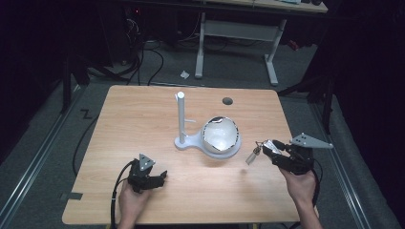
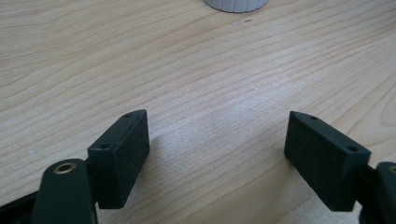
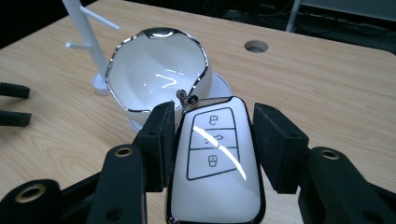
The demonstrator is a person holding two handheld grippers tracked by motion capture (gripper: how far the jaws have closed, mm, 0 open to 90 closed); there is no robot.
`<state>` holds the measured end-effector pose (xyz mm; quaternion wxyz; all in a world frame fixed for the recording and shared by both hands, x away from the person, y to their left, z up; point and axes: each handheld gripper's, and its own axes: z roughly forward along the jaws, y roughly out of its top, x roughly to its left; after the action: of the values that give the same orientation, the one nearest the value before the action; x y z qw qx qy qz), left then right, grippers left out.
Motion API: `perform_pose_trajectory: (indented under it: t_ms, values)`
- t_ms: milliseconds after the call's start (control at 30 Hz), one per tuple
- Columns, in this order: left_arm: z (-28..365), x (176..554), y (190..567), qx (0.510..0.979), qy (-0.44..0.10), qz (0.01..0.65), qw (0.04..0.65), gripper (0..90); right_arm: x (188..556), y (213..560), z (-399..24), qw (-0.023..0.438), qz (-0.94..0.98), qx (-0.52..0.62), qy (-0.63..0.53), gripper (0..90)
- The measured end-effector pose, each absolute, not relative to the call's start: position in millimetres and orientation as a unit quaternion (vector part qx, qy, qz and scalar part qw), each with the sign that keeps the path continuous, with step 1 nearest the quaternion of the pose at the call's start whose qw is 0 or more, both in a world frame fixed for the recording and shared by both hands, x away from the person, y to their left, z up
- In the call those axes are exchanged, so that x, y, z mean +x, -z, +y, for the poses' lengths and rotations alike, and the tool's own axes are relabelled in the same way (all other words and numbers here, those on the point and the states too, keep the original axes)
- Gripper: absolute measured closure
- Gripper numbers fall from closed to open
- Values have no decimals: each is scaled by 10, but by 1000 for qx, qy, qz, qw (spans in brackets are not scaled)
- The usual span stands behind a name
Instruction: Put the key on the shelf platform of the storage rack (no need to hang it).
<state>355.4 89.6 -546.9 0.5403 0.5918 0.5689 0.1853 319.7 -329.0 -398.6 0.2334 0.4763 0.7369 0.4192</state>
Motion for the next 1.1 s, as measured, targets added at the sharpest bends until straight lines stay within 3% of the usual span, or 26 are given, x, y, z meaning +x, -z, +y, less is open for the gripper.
perform_pose_trajectory:
  t_ms: [1100]
  values:
    - [896,3555,5469,591,-185,569,541,227,3519,3638,-2943,208,753,434,-449,511]
